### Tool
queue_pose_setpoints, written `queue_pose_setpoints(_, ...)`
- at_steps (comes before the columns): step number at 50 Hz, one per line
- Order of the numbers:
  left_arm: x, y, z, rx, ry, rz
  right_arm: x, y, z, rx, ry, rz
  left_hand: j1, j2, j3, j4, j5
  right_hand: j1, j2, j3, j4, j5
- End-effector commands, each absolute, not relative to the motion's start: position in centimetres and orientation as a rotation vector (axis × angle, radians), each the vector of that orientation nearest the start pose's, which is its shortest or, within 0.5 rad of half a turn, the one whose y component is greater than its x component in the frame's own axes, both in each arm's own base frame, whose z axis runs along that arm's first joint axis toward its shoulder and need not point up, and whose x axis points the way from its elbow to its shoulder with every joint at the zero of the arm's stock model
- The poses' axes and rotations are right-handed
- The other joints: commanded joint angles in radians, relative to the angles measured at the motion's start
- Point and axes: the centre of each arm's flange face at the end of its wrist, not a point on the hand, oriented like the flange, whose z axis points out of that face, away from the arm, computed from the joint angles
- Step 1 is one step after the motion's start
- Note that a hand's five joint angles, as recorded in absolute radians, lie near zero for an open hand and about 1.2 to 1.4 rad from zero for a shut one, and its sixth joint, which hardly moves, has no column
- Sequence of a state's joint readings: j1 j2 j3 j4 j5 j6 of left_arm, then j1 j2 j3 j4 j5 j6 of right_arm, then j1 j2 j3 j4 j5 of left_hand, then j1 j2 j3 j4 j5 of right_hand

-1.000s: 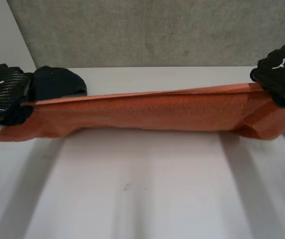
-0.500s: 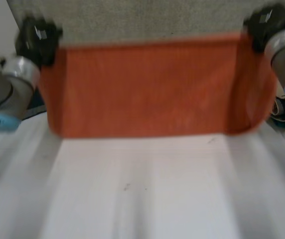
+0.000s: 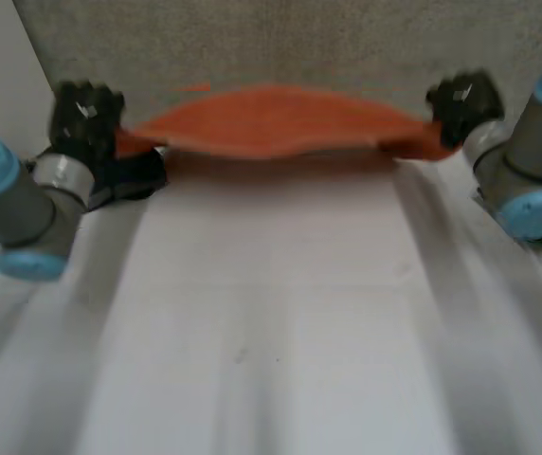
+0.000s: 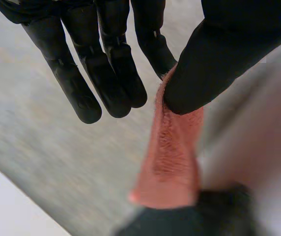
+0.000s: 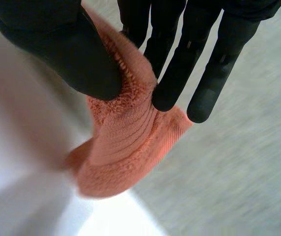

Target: Fold the laundry.

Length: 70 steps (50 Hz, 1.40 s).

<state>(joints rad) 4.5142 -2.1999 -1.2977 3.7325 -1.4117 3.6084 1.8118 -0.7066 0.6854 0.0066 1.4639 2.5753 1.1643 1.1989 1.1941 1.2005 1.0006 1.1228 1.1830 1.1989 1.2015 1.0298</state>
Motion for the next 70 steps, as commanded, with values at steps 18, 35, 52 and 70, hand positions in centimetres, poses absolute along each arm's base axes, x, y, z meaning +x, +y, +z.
queue_pose_setpoints(18, -16.3, -18.2, 14.1, 1.433, 2.455, -1.004, 16.6, -25.7, 18.0, -2.066, 2.536, -1.201, 0.232, 0.197, 0.202, 0.196, 0.221, 0.273, 0.213, 0.197, 0.195, 0.192)
queue_pose_setpoints(35, -21.5, -30.5, 17.5, 1.239, 1.947, -1.746, 19.5, -35.7, 16.5, -1.677, 2.536, -1.756, 0.232, 0.197, 0.202, 0.196, 0.221, 0.273, 0.213, 0.197, 0.195, 0.192)
queue_pose_setpoints(52, -26.3, -37.7, 13.2, 1.236, 1.839, -1.864, 21.1, -42.3, 13.4, -1.609, 2.555, -2.045, 0.232, 0.197, 0.202, 0.196, 0.221, 0.273, 0.213, 0.197, 0.195, 0.192)
queue_pose_setpoints(70, -27.4, -33.7, 17.7, 1.116, 1.921, -1.997, 21.3, -36.8, 20.2, -1.201, 2.452, -2.097, -0.990, -1.024, -1.020, -1.026, -1.001, -0.948, -1.009, -1.024, -1.027, -1.030)
